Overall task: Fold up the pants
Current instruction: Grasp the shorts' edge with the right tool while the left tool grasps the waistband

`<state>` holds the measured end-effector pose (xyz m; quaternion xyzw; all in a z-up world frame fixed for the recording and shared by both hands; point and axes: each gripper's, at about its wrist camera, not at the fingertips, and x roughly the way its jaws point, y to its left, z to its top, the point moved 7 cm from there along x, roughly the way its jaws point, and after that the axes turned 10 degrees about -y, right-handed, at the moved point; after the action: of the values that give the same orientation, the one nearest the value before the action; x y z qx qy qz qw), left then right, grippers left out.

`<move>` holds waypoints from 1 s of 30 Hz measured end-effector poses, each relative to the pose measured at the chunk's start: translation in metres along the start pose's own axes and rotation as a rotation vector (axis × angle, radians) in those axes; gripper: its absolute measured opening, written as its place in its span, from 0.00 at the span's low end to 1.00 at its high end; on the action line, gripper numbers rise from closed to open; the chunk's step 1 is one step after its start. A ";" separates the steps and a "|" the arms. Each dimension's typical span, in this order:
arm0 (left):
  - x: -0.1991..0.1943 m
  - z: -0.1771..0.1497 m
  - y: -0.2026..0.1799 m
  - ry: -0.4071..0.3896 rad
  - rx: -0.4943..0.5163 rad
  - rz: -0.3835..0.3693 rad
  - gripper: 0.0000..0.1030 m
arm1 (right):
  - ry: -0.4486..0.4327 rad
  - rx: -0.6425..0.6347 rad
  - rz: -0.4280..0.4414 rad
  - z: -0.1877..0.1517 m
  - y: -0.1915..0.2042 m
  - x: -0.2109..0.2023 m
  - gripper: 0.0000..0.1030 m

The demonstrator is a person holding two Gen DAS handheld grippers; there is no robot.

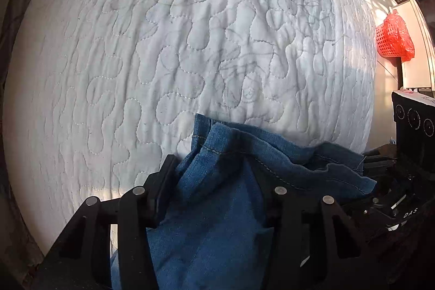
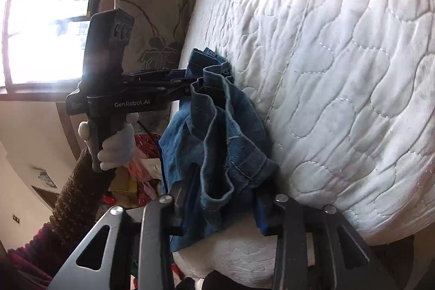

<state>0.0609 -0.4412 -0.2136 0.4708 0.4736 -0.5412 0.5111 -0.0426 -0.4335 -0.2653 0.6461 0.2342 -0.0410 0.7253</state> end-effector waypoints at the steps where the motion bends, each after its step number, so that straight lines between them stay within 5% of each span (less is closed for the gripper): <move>1: -0.001 0.001 0.002 -0.008 -0.015 0.007 0.35 | 0.004 0.029 0.001 0.001 -0.007 0.001 0.11; 3: -0.007 -0.006 0.000 -0.034 -0.028 0.033 0.27 | 0.000 0.037 0.008 0.000 -0.007 0.001 0.11; 5: -0.015 -0.009 -0.012 -0.063 -0.060 0.016 0.09 | 0.001 -0.046 -0.018 -0.001 0.005 0.001 0.11; 19: -0.095 -0.053 0.012 -0.309 -0.365 -0.116 0.07 | 0.031 -0.351 0.038 -0.011 0.099 0.009 0.10; 30: -0.123 -0.130 0.071 -0.423 -0.584 -0.145 0.07 | 0.242 -0.562 0.104 -0.086 0.179 0.068 0.10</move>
<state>0.1393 -0.3012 -0.1077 0.1480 0.5240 -0.5033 0.6710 0.0576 -0.3053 -0.1321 0.4316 0.2875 0.1396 0.8435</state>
